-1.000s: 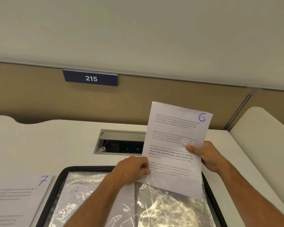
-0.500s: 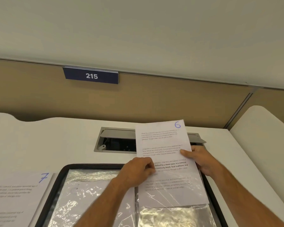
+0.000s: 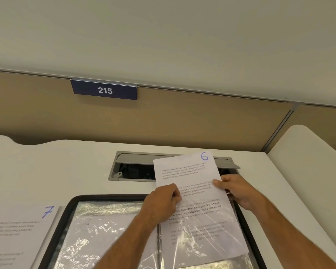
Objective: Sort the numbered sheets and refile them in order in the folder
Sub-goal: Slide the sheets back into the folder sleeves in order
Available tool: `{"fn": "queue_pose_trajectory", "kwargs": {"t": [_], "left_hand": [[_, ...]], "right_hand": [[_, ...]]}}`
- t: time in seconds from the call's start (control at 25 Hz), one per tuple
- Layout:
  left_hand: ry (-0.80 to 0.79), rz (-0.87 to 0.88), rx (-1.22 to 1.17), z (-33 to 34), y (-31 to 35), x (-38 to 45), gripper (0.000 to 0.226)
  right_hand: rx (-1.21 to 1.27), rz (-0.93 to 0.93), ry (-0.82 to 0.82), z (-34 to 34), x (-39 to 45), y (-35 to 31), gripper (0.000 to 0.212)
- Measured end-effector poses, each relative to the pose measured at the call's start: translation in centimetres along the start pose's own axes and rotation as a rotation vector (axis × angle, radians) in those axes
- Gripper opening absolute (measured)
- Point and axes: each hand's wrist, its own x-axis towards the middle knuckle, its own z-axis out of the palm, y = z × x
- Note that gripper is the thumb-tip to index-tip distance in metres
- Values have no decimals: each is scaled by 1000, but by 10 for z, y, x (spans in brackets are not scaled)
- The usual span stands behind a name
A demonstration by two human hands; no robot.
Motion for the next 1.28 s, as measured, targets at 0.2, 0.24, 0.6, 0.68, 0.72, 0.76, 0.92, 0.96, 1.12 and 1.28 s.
{"fn": "queue_pose_trajectory", "kwargs": {"t": [0.2, 0.24, 0.6, 0.68, 0.72, 0.76, 0.92, 0.96, 1.12, 1.28], "left_hand": [[-5, -6, -6, 0, 2, -3, 8], [-19, -2, -10, 0, 2, -4, 8], [-44, 8, -84, 6, 13, -3, 5], [-33, 11, -90, 6, 16, -4, 6], [-41, 17, -99, 6, 18, -4, 7], [-53, 26, -105, 6, 20, -4, 9], [-67, 51, -70, 8, 31, -3, 8], [-62, 52, -70, 8, 32, -2, 7], [-34, 35, -58, 8, 33, -1, 7], [-23, 16, -43, 10, 35, -2, 10]], "right_hand": [[-182, 150, -77, -14, -3, -2, 20], [-197, 144, -67, -16, -3, -2, 19], [-165, 81, -37, -20, -4, 0, 23], [-252, 85, -55, -22, -5, -1, 21], [-242, 74, -25, -23, -5, -1, 20], [-218, 71, -5, -24, -4, -1, 20], [-293, 159, -163, -21, -7, -5, 18], [-262, 129, -140, -18, -8, -4, 17], [-161, 10, 25, -8, -3, -2, 22], [-475, 188, -204, -20, -7, -4, 13]]}}
